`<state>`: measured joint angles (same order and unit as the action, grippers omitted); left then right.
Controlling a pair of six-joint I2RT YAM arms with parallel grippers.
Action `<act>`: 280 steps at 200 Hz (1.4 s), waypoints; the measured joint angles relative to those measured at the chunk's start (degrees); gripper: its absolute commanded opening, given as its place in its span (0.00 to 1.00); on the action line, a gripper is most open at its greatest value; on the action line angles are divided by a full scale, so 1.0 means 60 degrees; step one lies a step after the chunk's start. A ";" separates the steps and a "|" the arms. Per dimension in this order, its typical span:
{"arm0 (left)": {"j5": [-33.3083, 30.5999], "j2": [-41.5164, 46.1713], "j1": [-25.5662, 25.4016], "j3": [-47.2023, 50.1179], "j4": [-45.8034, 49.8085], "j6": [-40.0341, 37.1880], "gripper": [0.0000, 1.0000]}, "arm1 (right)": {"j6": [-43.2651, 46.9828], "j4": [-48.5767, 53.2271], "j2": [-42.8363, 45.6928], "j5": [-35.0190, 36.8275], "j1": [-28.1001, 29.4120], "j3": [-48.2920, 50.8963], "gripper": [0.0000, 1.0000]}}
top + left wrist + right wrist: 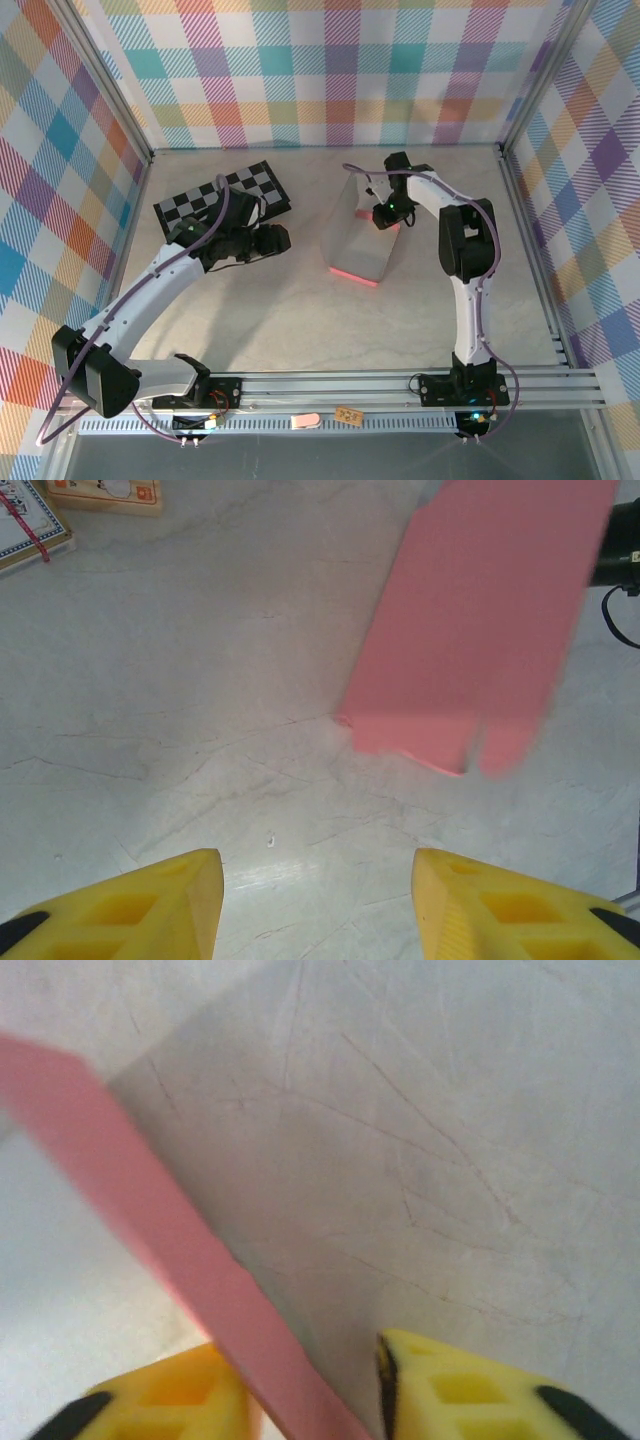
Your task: Fold the paper box
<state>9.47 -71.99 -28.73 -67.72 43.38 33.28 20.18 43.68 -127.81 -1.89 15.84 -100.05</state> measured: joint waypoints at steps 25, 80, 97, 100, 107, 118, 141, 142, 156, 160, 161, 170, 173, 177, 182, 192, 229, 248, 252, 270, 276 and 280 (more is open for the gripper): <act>0.0022 0.0011 0.0000 0.0011 -0.0011 0.0029 0.52 | -0.0692 -0.0098 0.0306 0.0189 0.0066 0.0412 0.18; 0.0022 0.0102 0.0004 0.0124 -0.0051 0.0036 0.51 | -0.3701 -0.0572 0.1249 0.0699 0.0321 0.1654 0.00; 0.0022 0.0138 0.0004 0.0142 -0.0069 0.0040 0.51 | -0.4732 -0.0871 0.1712 0.0900 0.0601 0.2441 0.00; 0.0022 0.0138 0.0004 0.0142 -0.0076 0.0044 0.51 | -0.4943 -0.0900 0.1792 0.0947 0.0670 0.2575 0.00; 0.0022 0.0157 0.0004 0.0142 -0.0084 0.0055 0.51 | -0.5421 -0.0980 0.1971 0.1067 0.0849 0.2878 0.00; 0.0022 0.0175 0.0004 0.0149 -0.0091 0.0066 0.52 | -0.6131 -0.1133 0.2218 0.1257 0.1162 0.3330 0.00; 0.0095 0.0175 0.0011 0.0251 -0.0288 0.0073 0.52 | -0.7315 -0.1614 0.2783 0.1395 0.1654 0.4200 0.05; 0.0098 0.0175 0.0011 0.0251 -0.0299 0.0073 0.52 | -0.7359 -0.1636 0.2809 0.1392 0.1683 0.4248 0.06; 0.0178 0.0157 0.0029 0.0284 -0.0353 0.0073 0.52 | -0.7832 -0.1749 0.3009 0.1388 0.1851 0.4568 0.21; 0.0193 0.0149 0.0033 0.0288 -0.0372 0.0073 0.52 | -0.8032 -0.1770 0.3045 0.1388 0.1858 0.4634 0.26; 0.0204 0.0146 0.0036 0.0288 -0.0382 0.0073 0.52 | -0.8036 -0.1778 0.3053 0.1388 0.1858 0.4648 0.27; 0.0251 0.0120 0.0066 0.0302 -0.0481 0.0076 0.52 | -0.8160 -0.1872 0.3126 0.1392 0.1851 0.4823 0.37; 0.0259 0.0109 0.0073 0.0302 -0.0503 0.0076 0.52 | -0.8295 -0.1898 0.3162 0.1388 0.1840 0.4881 0.40; 0.0273 0.0087 0.0091 0.0302 -0.0528 0.0076 0.52 | -0.8266 -0.1934 0.3224 0.1381 0.1814 0.4980 0.43; 0.0280 0.0058 0.0113 0.0302 -0.0557 0.0073 0.52 | -0.8382 -0.1960 0.3319 0.1359 0.1796 0.5089 0.47; 0.0335 -0.0015 0.0131 0.0302 -0.0586 0.0073 0.52 | -0.8480 -0.1942 0.3563 0.1304 0.1789 0.5257 0.54; 0.0495 -0.0335 0.0153 0.0302 -0.0765 0.0069 0.52 | -0.8808 -0.2350 0.4816 0.0783 0.1461 0.5457 0.60; 0.0546 -0.0433 0.0157 0.0302 -0.0834 0.0066 0.52 | -0.9052 -0.2794 0.5344 0.0415 0.1100 0.5614 0.55; 0.0565 -0.0444 0.0157 0.0302 -0.0841 0.0069 0.52 | -0.9103 -0.2874 0.5384 0.0361 0.1031 0.5625 0.54; 0.0597 -0.0474 0.0189 0.0302 -0.0903 0.0066 0.52 | -0.9293 -0.3231 0.5249 0.0149 0.0798 0.5643 0.47; 0.0597 -0.0477 0.0200 0.0302 -0.0929 0.0066 0.52 | -0.9322 -0.3359 0.5158 0.0113 0.0765 0.5668 0.45; 0.0597 -0.0477 0.0208 0.0302 -0.0943 0.0066 0.52 | -0.9340 -0.3450 0.5078 0.0076 0.0758 0.5697 0.45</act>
<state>13.06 -74.85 -27.49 -65.91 37.71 33.67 -35.86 22.98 -97.34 -1.43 20.38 -65.87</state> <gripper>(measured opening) 0.523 0.469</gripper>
